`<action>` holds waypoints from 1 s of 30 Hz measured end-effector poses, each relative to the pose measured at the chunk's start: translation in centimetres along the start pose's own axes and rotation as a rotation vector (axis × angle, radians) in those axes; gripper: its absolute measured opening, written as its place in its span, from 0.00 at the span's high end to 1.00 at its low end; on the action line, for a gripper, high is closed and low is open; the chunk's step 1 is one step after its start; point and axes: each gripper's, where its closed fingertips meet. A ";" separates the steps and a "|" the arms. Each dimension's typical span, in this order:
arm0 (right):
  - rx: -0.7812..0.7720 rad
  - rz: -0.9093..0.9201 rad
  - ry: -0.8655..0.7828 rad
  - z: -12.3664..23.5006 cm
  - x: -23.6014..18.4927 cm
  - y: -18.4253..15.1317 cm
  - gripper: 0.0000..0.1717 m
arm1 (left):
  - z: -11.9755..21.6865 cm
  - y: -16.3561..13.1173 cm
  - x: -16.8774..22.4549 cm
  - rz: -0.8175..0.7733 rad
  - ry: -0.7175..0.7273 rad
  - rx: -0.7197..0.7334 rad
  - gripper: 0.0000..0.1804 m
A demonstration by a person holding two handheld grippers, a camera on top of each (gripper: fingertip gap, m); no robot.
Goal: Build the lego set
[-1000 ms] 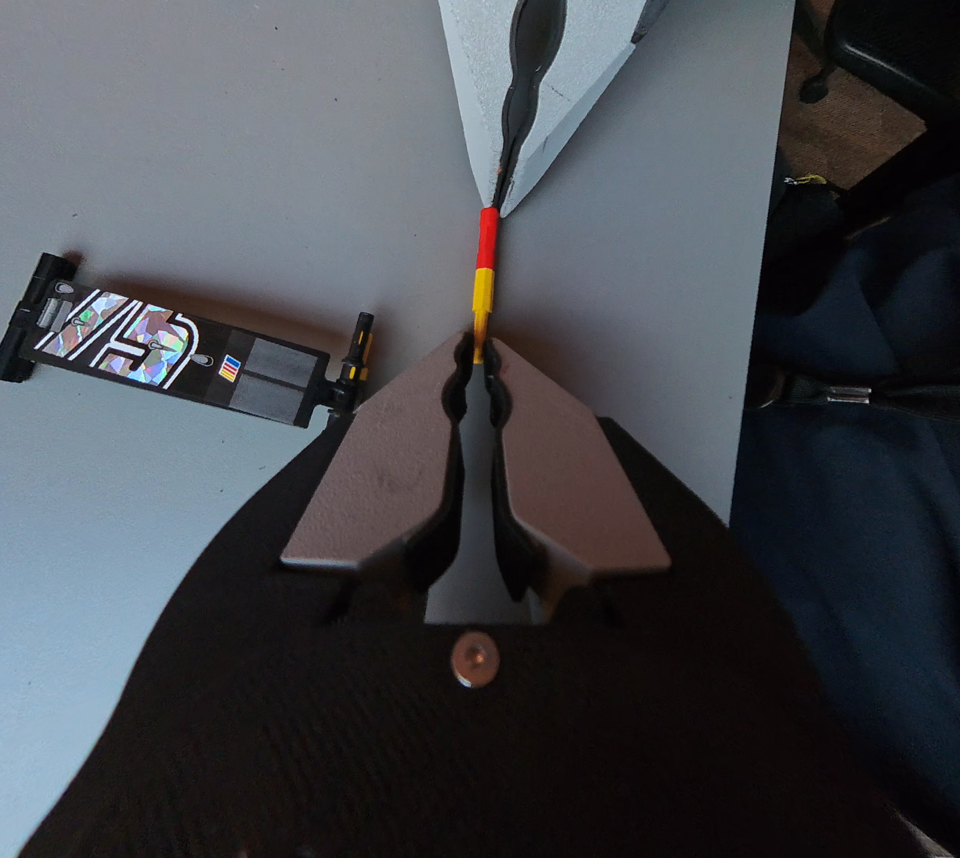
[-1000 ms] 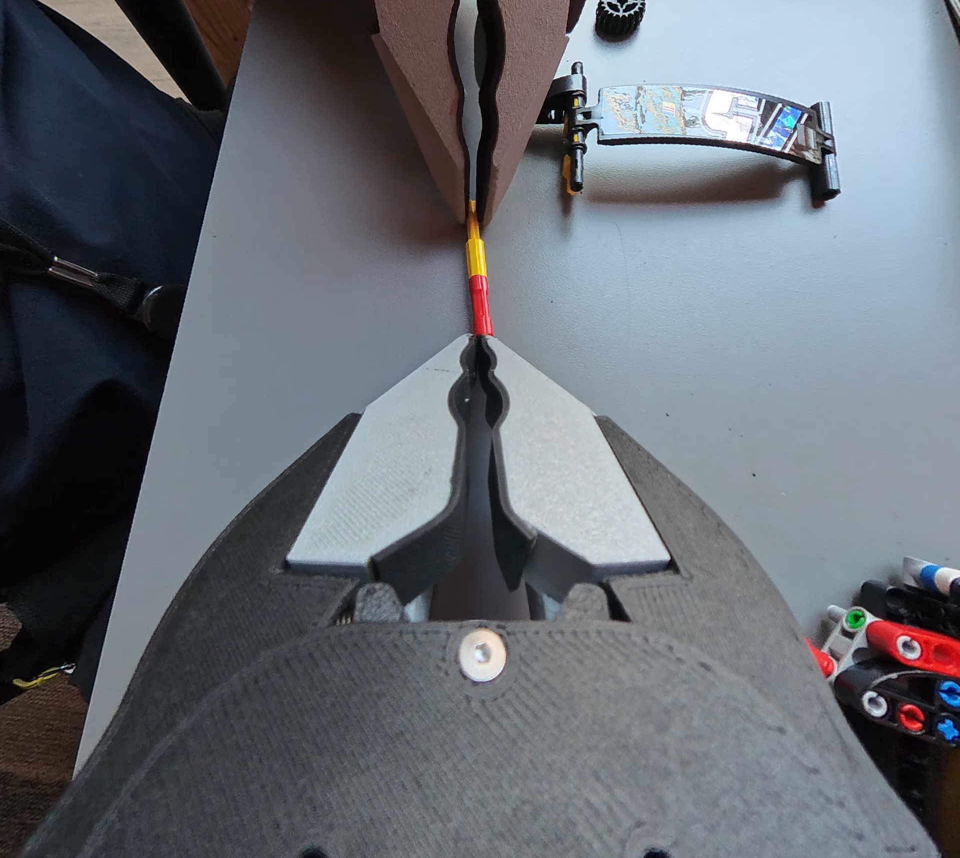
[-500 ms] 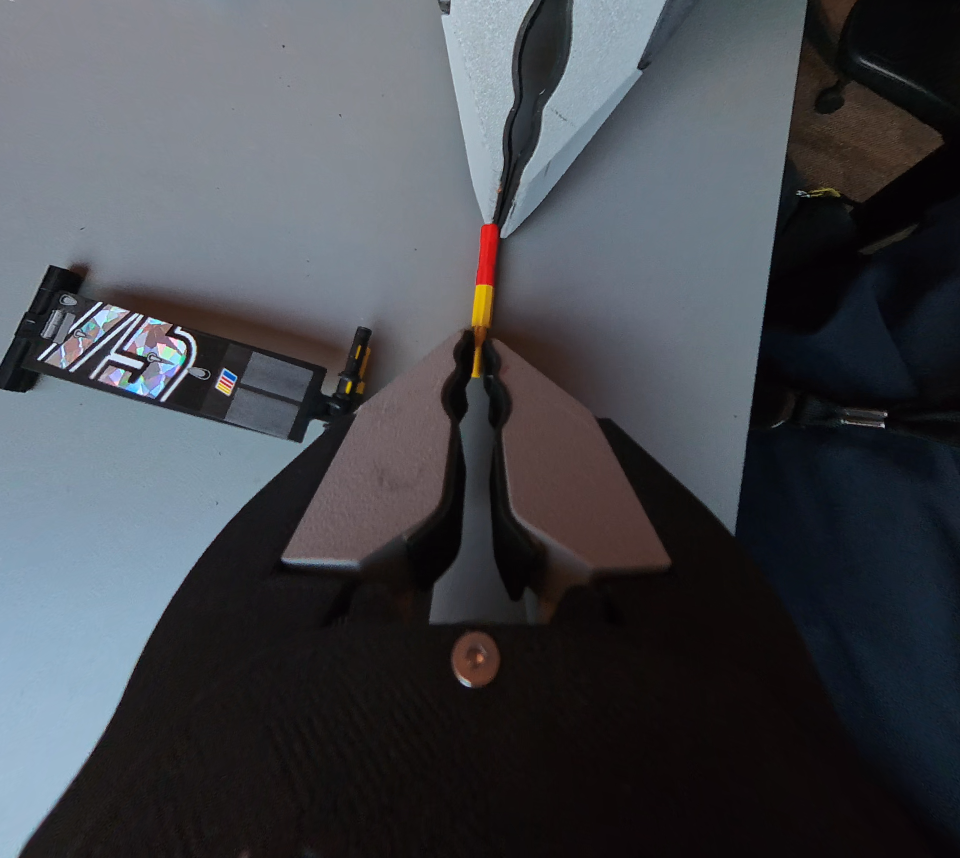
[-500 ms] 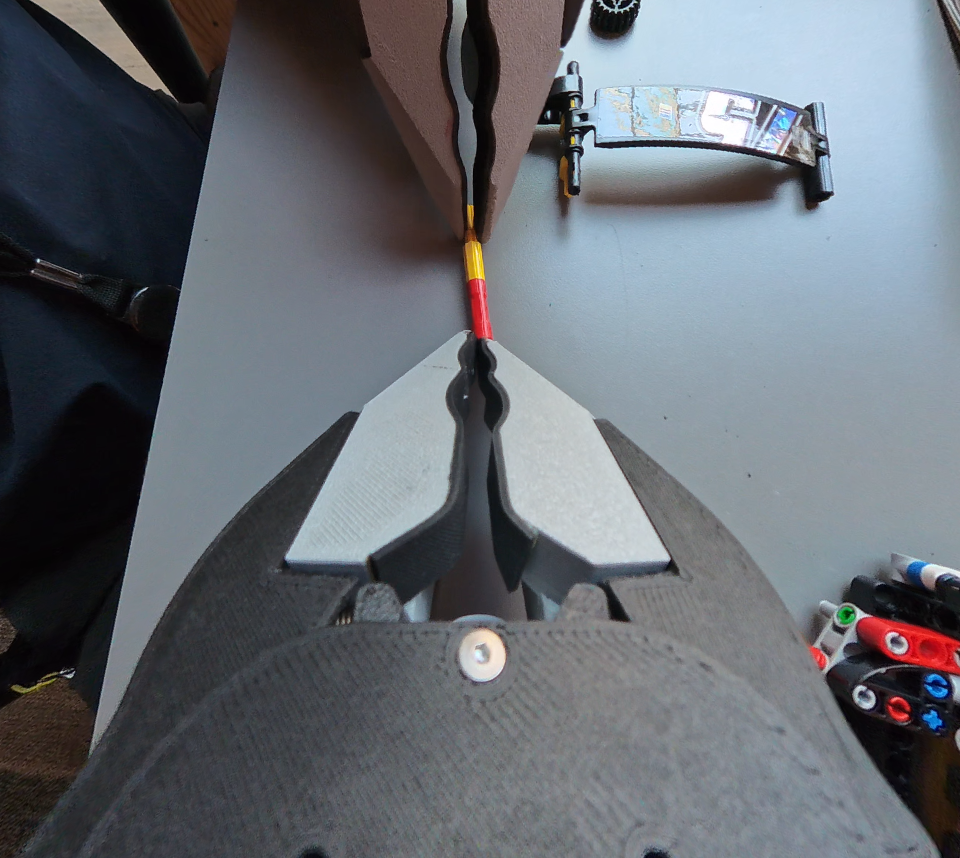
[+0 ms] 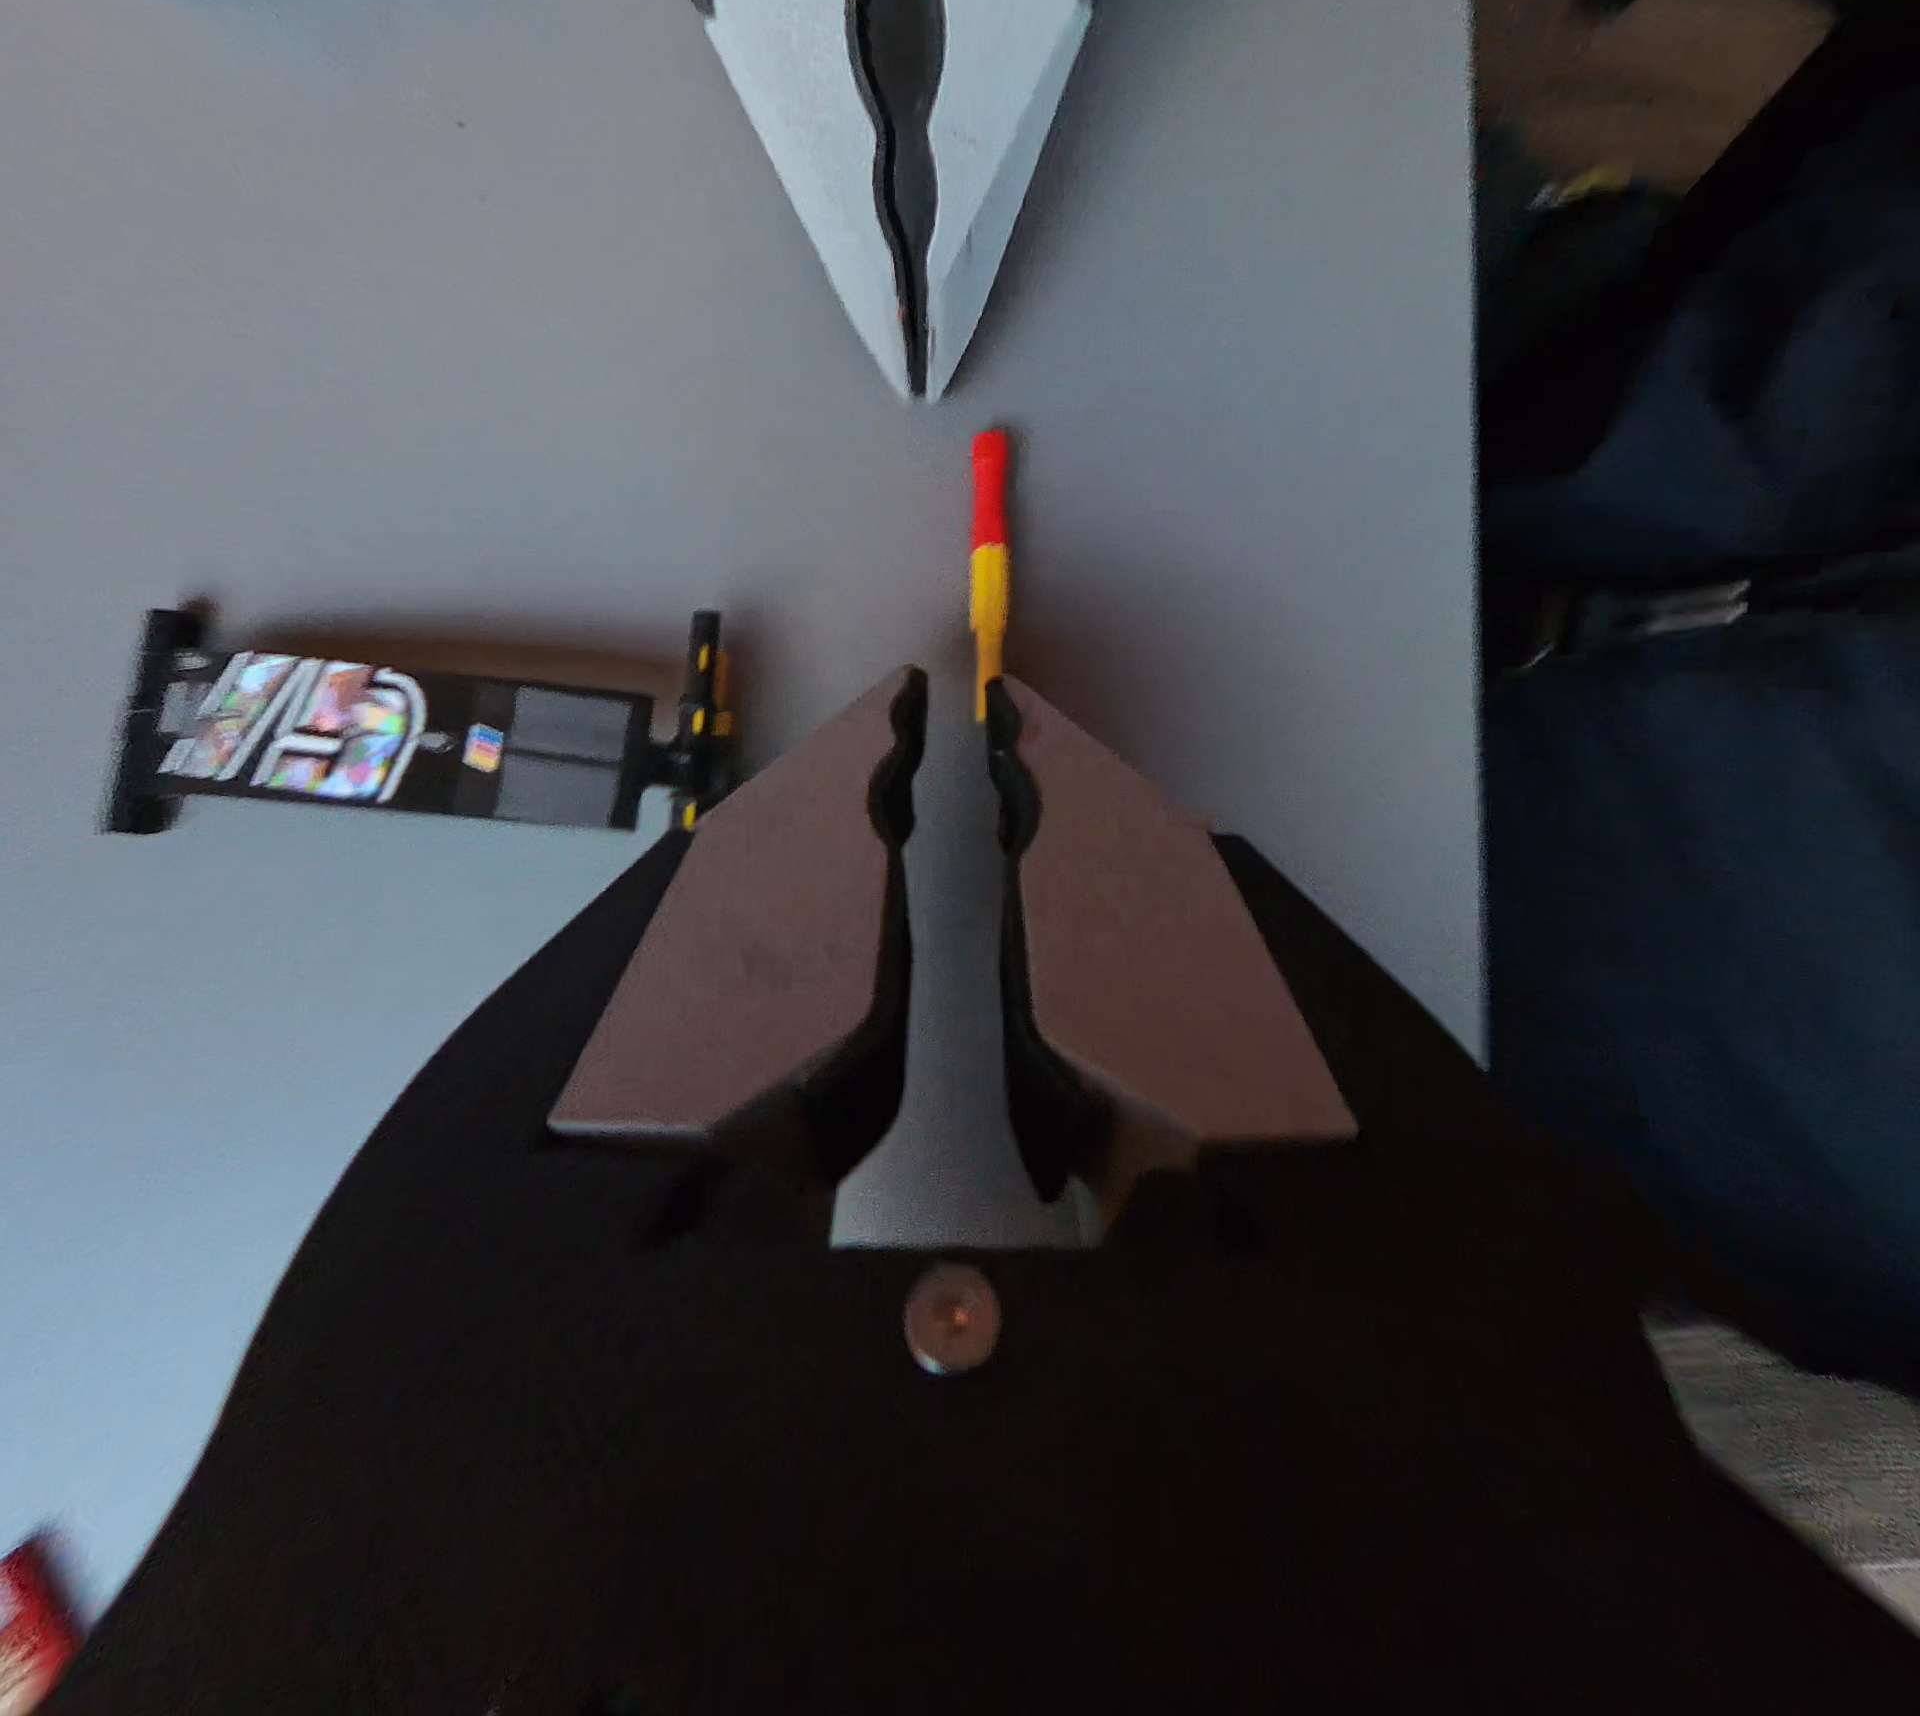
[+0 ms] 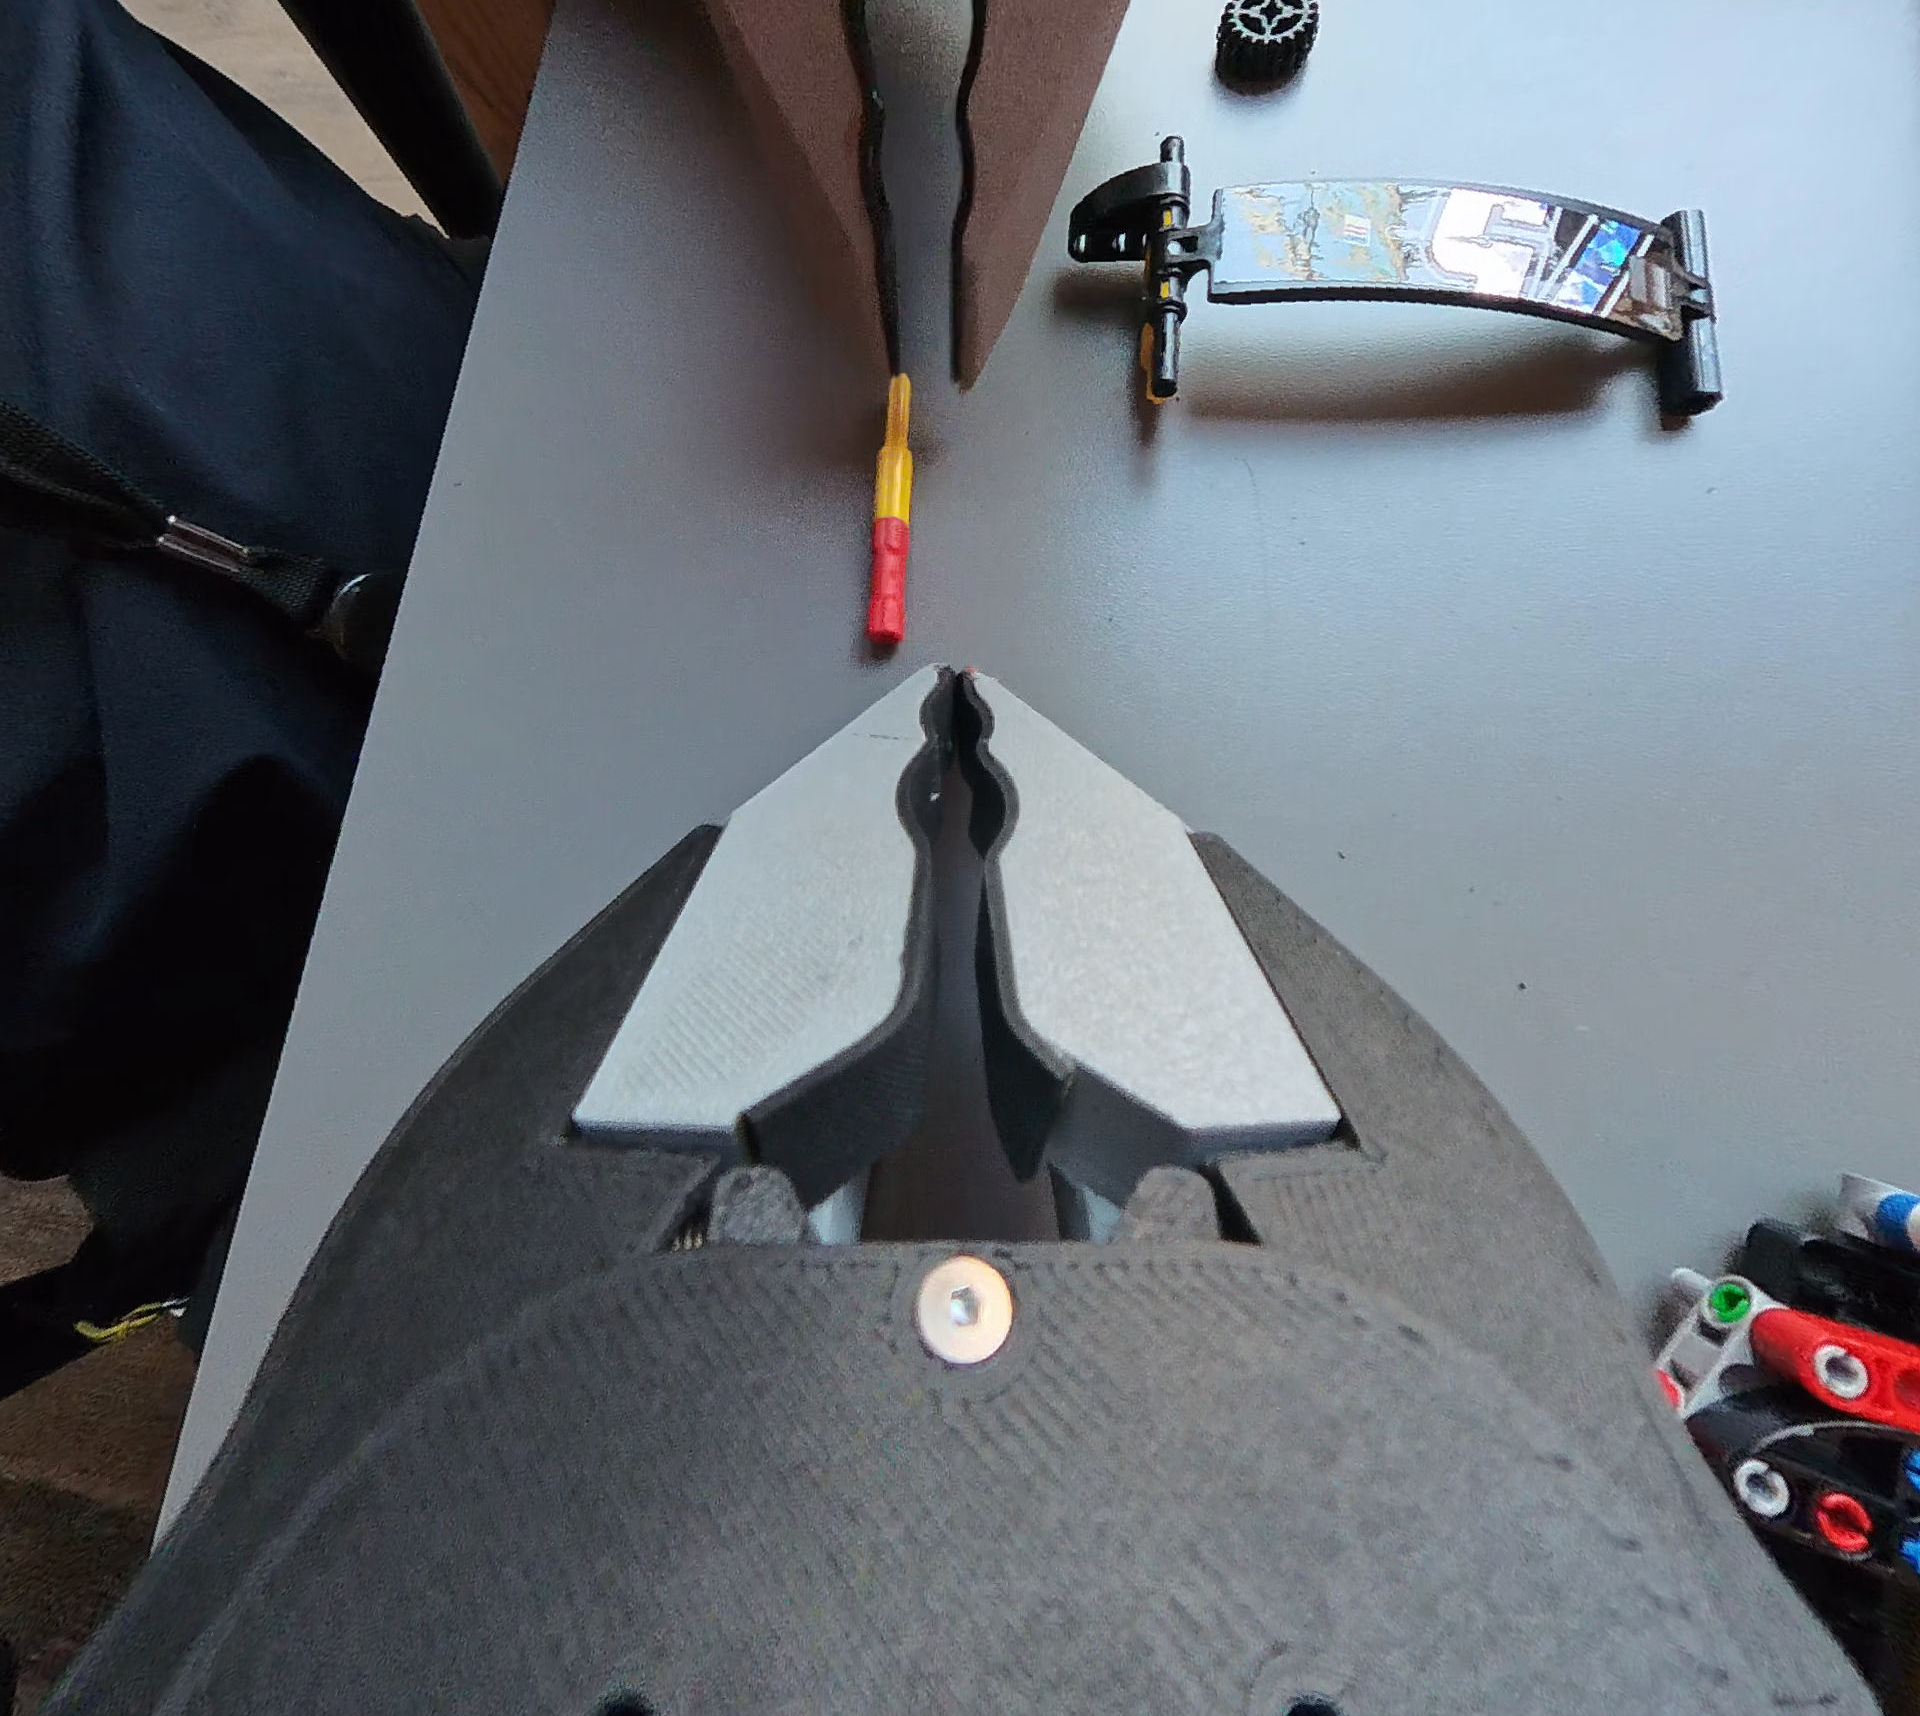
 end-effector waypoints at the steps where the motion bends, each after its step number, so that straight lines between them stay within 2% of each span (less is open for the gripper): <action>1: -0.001 -0.006 0.010 0.0 0.0 0.0 1.00 | 0.2 -0.5 -0.4 -0.045 0.042 -0.020 0.95; 5: -0.001 -0.021 -0.005 0.1 0.4 0.1 1.00 | -0.4 -0.9 0.3 -0.045 0.011 -0.034 0.97; 8: 0.018 0.002 -0.034 0.5 0.4 0.1 0.98 | 0.1 -1.4 0.1 -0.053 0.034 -0.064 0.92; 11: 0.091 0.039 0.009 0.8 -1.3 1.1 0.84 | 0.5 -1.9 0.0 -0.037 0.035 -0.063 0.92; 13: 0.059 0.058 -0.014 0.1 -1.4 1.1 0.80 | 0.5 -1.9 0.3 -0.031 0.020 -0.051 0.92; 15: -0.004 0.088 -0.045 -1.1 -1.4 0.9 0.81 | 0.4 -1.8 0.2 -0.032 0.021 -0.047 0.92; 17: -0.012 0.143 -0.057 -1.8 -1.8 1.3 0.97 | 0.6 -1.9 0.0 -0.020 0.021 -0.038 0.93; 20: -0.013 0.126 -0.044 -2.1 -2.1 1.5 0.97 | 1.2 -2.5 -0.9 0.010 0.047 -0.033 0.92; 22: 0.014 0.004 -0.044 -1.4 -1.0 1.5 0.98 | 1.7 -2.7 -1.5 0.032 0.070 -0.008 0.91; 26: 0.382 -0.247 0.128 2.9 -0.3 5.2 0.98 | 2.5 -1.3 -2.0 0.076 0.084 0.096 0.88; 28: 0.571 -0.344 0.308 5.3 -0.8 7.0 0.98 | 3.1 1.1 -2.6 0.061 0.165 0.205 0.88; 30: 0.698 -0.415 0.473 6.9 -1.4 8.2 0.98 | 4.0 4.0 -2.3 0.022 0.223 0.320 0.88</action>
Point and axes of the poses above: each gripper's, where its closed fingertips meet, z back along the fingers, y out of its top, x = y × z across the jaws
